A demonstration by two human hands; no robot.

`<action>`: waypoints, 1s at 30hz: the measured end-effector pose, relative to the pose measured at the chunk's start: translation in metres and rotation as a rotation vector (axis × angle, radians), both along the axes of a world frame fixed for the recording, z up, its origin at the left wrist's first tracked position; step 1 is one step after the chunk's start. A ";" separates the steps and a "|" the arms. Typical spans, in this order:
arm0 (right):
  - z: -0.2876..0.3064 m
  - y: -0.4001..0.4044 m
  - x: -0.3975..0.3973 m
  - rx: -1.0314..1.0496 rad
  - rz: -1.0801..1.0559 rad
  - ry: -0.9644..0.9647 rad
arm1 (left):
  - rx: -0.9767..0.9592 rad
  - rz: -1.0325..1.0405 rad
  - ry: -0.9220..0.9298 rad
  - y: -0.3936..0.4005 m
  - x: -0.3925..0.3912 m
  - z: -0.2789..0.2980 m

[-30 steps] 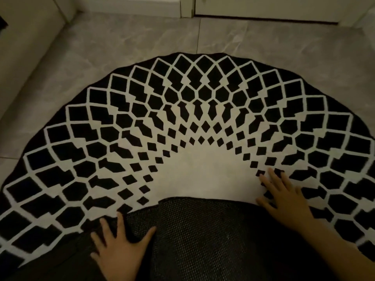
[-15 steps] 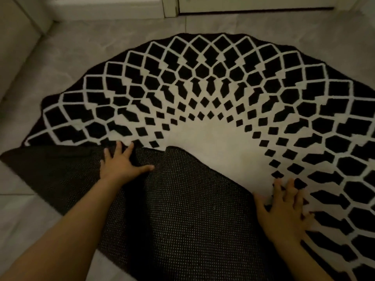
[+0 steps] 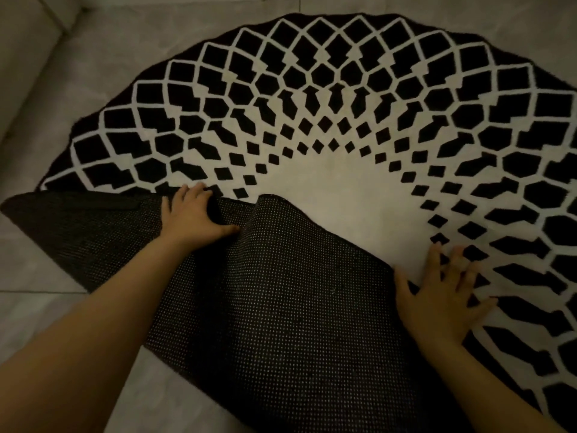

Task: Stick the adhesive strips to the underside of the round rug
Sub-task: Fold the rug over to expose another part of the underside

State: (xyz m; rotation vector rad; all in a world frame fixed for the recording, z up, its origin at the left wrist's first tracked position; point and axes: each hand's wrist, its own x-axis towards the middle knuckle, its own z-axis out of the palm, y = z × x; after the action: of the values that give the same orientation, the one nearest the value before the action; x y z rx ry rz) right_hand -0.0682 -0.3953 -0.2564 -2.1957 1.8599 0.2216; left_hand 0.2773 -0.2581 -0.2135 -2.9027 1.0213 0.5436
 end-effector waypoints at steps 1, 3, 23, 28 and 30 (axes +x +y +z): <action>0.000 -0.010 0.005 -0.016 0.010 -0.003 | -0.026 -0.035 -0.004 -0.003 0.000 0.001; 0.000 -0.034 0.013 -0.055 0.038 -0.005 | -0.087 -0.022 0.011 -0.010 0.000 0.002; 0.100 -0.058 -0.084 0.495 0.290 -0.091 | -0.134 -0.120 -0.192 0.080 -0.030 0.152; 0.162 -0.033 -0.071 0.490 0.280 -0.412 | 0.201 0.117 -0.126 0.156 -0.028 0.205; 0.182 -0.018 -0.053 0.484 0.358 -0.428 | 0.419 0.156 -0.041 0.198 -0.024 0.209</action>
State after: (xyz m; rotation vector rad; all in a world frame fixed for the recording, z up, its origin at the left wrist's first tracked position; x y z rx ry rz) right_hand -0.1214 -0.4134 -0.0749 -2.0109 1.0530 0.2174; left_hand 0.2532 -0.0597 -0.0042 -2.6154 0.5906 0.6151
